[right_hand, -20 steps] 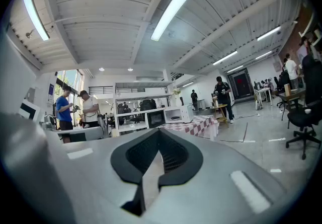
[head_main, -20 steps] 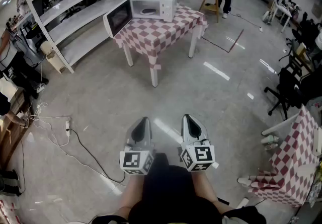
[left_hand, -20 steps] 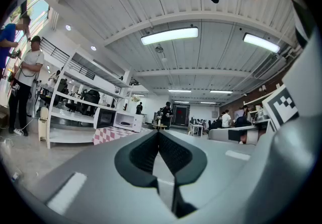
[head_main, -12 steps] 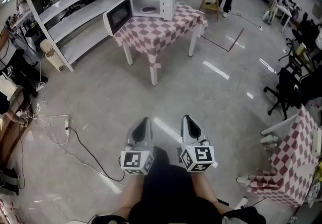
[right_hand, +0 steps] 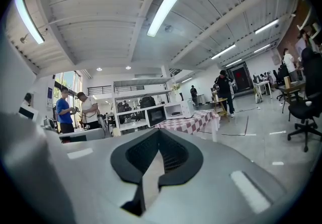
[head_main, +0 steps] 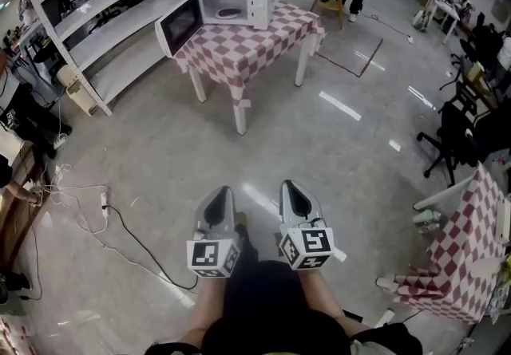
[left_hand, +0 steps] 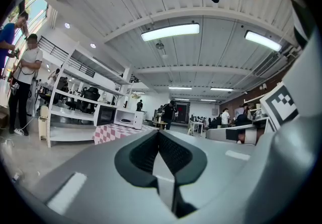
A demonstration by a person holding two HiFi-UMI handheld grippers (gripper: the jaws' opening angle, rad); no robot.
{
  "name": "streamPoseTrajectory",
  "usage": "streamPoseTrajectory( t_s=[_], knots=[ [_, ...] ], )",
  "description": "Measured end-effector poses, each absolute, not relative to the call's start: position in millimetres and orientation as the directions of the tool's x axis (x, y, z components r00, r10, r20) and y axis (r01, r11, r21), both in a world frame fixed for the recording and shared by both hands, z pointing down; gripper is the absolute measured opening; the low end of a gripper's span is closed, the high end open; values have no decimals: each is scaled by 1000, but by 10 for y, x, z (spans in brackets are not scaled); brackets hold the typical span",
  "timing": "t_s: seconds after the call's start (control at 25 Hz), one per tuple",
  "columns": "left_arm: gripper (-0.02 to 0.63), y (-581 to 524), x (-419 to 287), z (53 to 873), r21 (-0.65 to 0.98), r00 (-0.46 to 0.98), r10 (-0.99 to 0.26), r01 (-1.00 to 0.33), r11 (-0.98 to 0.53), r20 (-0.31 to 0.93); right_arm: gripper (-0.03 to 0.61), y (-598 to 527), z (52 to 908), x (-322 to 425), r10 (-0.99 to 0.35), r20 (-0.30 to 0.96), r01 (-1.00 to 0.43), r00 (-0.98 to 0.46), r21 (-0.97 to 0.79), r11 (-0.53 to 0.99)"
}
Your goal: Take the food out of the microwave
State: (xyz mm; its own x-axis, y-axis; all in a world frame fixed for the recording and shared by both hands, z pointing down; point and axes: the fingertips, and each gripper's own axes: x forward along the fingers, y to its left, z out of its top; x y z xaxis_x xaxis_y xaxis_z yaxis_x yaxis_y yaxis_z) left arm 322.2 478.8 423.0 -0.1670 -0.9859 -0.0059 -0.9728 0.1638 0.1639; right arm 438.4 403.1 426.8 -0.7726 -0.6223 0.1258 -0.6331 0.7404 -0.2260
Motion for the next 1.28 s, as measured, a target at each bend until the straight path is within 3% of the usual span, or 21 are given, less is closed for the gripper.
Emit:
streamPoseTrajectory(
  t_s=[1.28],
  knots=[
    [8, 3421, 1654, 4245, 155, -213, -977, -965, 211, 2, 0, 2584, 4324, 2650, -570, 130, -582, -811, -273, 766]
  ],
)
